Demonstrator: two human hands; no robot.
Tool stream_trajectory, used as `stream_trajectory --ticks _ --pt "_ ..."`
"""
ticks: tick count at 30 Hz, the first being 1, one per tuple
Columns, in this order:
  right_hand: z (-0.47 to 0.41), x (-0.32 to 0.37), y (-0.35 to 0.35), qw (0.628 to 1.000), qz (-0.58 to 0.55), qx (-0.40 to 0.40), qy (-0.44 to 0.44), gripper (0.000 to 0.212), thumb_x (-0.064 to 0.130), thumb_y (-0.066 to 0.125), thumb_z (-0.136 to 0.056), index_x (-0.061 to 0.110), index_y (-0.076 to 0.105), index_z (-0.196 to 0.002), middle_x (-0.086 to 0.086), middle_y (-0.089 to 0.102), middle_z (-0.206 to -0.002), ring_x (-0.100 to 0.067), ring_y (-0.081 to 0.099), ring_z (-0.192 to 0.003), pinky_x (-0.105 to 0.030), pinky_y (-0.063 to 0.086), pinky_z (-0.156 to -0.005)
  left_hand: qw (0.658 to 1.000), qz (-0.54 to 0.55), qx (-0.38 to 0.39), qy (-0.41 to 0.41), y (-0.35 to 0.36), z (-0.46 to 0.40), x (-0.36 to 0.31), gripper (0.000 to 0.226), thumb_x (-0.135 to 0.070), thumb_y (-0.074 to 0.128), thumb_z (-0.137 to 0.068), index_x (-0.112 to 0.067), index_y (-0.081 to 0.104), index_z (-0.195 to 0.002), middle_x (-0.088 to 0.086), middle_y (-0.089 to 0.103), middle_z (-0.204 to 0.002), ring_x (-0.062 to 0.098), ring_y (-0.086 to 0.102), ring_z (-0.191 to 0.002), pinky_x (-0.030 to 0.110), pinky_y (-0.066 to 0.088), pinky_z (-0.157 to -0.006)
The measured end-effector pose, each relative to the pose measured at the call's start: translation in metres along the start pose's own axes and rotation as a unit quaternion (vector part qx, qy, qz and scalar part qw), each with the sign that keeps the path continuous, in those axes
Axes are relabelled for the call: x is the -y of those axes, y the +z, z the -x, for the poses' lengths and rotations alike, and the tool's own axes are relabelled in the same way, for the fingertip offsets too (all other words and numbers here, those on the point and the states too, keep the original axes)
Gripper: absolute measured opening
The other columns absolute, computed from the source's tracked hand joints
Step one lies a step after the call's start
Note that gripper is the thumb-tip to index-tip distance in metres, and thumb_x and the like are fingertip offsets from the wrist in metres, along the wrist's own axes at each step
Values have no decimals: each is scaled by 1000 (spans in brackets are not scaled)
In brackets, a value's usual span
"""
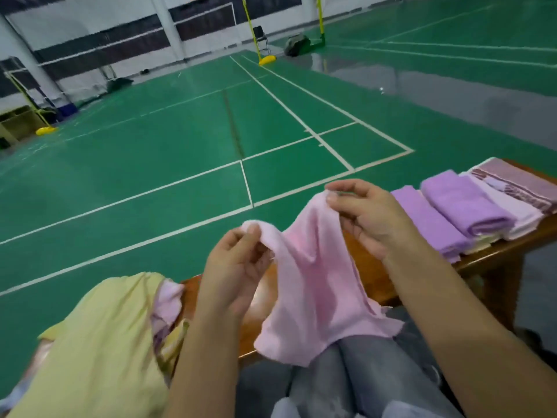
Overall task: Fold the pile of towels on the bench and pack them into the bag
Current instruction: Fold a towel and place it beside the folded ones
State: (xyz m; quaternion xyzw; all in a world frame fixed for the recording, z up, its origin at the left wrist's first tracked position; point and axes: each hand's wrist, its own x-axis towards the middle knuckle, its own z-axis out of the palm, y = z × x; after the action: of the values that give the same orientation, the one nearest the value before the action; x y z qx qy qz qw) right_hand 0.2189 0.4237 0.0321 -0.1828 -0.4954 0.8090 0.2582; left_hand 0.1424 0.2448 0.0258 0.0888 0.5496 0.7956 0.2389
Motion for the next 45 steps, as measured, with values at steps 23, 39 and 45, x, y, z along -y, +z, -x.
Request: stream_trajectory --ticks 23,39,45 --pt "50 -30 12 941 295 89 -136 13 14 70 -84 20 68 -95 8 72 -89 -7 68 -89 -26 57 -82 940 -314 -19 133 17 37 37 17 -18 62 -92 -30 72 -98 -10 74 -90 9 69 -88 33 59 -81" --pt "39 -12 1 955 217 173 -106 31 0 62 -87 28 60 -99 10 66 -93 -5 66 -92 -19 53 -78 833 -504 15 229 -16 18 42 56 -36 80 -72 -49 41 -110 -31 44 -116 -8 44 -109 6 37 -88" --pt "34 3 0 962 136 207 -114 31 5 65 -81 26 58 -103 7 63 -92 -6 64 -87 -18 51 -75 850 -503 149 58 -33 6 43 49 -35 77 -79 -58 49 -112 -33 51 -125 -12 47 -114 20 43 -99"
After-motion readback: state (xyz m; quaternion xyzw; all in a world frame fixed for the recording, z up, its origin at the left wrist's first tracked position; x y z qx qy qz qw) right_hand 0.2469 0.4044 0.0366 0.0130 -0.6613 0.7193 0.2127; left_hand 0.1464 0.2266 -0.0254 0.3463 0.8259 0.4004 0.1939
